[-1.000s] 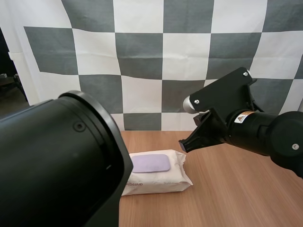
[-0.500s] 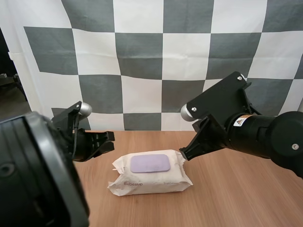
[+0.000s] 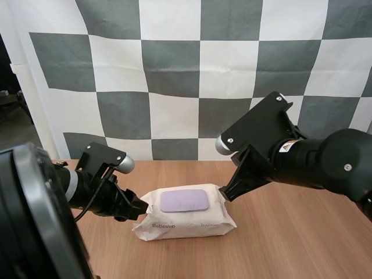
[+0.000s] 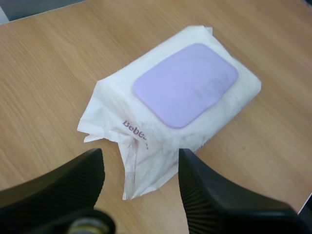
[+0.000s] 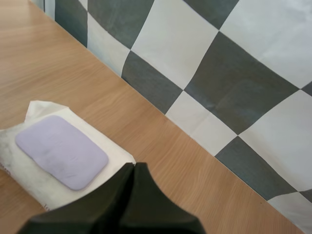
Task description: Open the wet wipes lid
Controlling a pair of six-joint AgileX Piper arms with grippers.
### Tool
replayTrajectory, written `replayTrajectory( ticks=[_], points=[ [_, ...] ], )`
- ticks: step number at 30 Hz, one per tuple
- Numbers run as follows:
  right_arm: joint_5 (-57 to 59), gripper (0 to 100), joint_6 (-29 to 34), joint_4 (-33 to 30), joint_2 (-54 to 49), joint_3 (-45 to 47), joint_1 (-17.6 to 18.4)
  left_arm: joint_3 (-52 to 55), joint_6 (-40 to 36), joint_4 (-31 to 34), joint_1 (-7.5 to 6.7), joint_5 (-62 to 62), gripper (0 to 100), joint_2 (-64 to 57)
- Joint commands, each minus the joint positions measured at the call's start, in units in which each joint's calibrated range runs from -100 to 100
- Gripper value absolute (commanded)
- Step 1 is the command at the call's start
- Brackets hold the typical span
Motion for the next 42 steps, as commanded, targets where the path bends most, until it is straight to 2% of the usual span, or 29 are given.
replayTrajectory(
  ticks=[1,5,6,8,9,10,11,13,15,17,19,23,25,26,30,35,38,42],
  points=[
    [-0.2,0,-4.8,0.8,5.8,0.0,0.0,0.0,20.0,1.3,-0.02,0.0,77,0.3],
    [-0.2,0,-9.2,3.2,11.9,-0.1,0.0,0.9,20.0,4.4,-0.02,0.0,77,3.4],
    [-0.2,11,-10.1,4.0,13.5,-0.1,0.0,1.1,20.0,4.4,-0.02,0.0,77,4.6],
    [-0.4,40,-11.9,5.3,15.0,-0.1,0.0,1.5,20.0,4.2,-0.02,0.0,77,6.6],
    [-0.9,70,-12.9,6.7,16.1,-0.1,0.0,1.5,20.0,3.9,-0.02,0.0,77,7.8],
    [-1.2,80,-13.4,7.2,16.2,-0.1,0.0,1.5,20.0,3.7,-0.02,0.0,77,8.9],
    [-2.5,100,-15.8,8.9,17.0,-0.1,0.0,1.5,20.0,2.9,-0.02,0.0,77,10.3],
    [-2.4,100,-18.9,9.8,17.6,-0.5,0.0,1.5,20.0,1.5,-0.08,0.0,77,12.3],
    [-2.6,100,-19.0,9.9,17.9,-1.1,0.0,1.5,20.0,0.0,-0.08,0.0,77,13.7],
    [-2.9,100,-19.1,10.2,18.0,-1.3,0.0,1.5,20.0,-1.2,-0.67,0.0,77,15.0],
    [-2.9,100,-19.8,11.3,18.0,-1.3,0.0,1.5,20.0,-1.2,-2.55,0.0,77,16.0],
    [-2.9,100,-20.2,12.5,18.0,-1.3,0.0,1.5,20.0,-1.4,-4.95,-0.9,77,16.6],
    [-2.9,100,-20.2,12.5,18.0,-1.3,0.0,1.5,20.0,-2.5,-7.42,-6.6,77,16.6],
    [-2.9,100,-20.2,12.5,18.0,-1.3,0.0,1.5,20.0,-4.6,-9.51,-10.9,77,16.6],
    [-2.9,100,-20.3,12.5,18.0,-1.3,0.0,1.5,20.0,-6.9,-12.65,-16.4,77,16.6],
    [-2.9,100,-21.3,12.6,18.0,-1.3,0.0,3.6,20.0,-8.0,-15.84,-25.3,77,16.7],
    [-2.9,100,-21.3,12.6,18.0,-1.3,0.0,5.6,20.0,-7.8,-17.1,-32.6,77,16.7],
    [-1.1,100,-22.2,12.6,18.0,-1.3,0.0,6.1,20.0,-8.1,-17.12,-34.7,77,16.7]
  ],
)
